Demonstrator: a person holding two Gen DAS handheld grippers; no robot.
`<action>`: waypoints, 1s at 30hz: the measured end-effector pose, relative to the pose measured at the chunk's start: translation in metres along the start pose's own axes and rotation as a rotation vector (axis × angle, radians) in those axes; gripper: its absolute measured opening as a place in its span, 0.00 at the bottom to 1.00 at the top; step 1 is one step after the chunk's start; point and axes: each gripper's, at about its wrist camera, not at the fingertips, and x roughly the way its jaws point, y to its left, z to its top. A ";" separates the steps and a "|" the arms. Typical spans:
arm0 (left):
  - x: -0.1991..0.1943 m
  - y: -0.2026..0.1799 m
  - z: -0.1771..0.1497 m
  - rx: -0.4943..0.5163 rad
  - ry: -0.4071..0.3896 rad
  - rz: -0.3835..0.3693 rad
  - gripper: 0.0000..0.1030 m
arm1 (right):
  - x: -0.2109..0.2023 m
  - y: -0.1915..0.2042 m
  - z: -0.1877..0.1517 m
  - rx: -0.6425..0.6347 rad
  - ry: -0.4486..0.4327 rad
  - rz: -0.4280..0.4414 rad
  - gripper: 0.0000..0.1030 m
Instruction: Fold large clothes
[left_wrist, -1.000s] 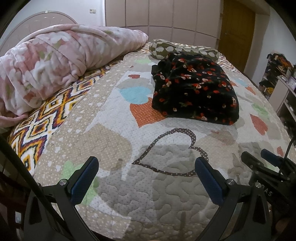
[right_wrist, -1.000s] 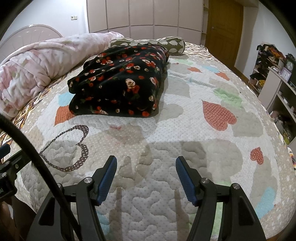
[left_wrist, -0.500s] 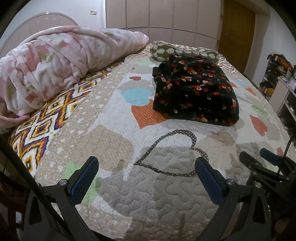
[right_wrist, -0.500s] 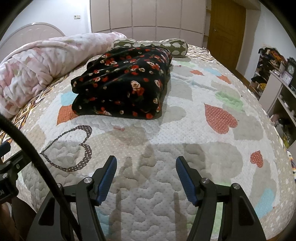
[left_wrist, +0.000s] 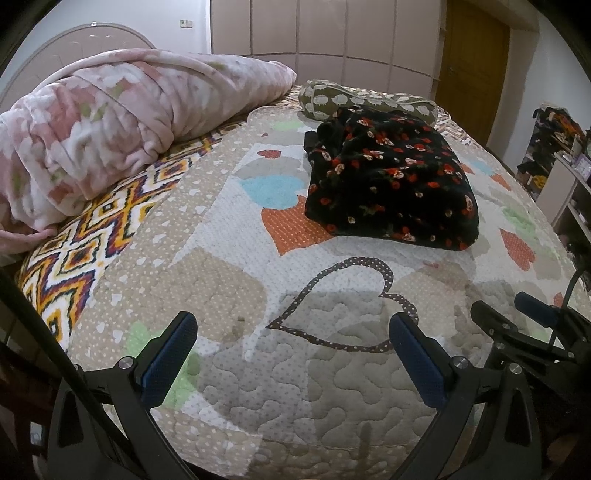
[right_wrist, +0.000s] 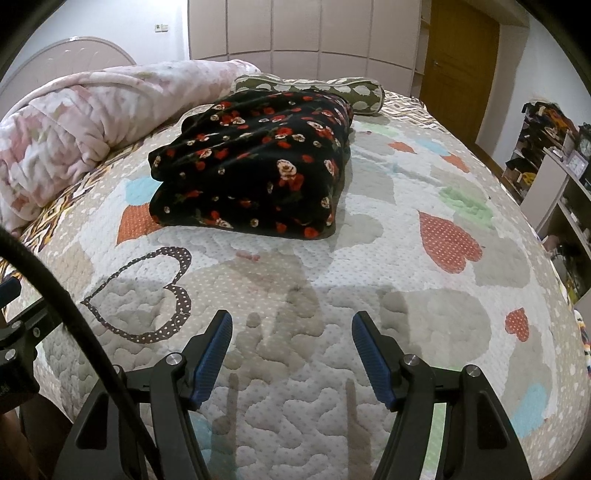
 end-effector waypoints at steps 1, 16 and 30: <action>0.001 -0.001 0.000 0.000 0.002 -0.001 1.00 | 0.000 0.000 0.000 0.000 0.000 0.000 0.70; 0.009 -0.002 -0.002 -0.006 0.024 -0.012 1.00 | 0.005 0.000 0.000 0.001 0.007 0.002 0.70; 0.011 -0.003 -0.002 -0.006 0.024 -0.013 1.00 | 0.009 -0.003 -0.001 0.004 0.010 -0.003 0.70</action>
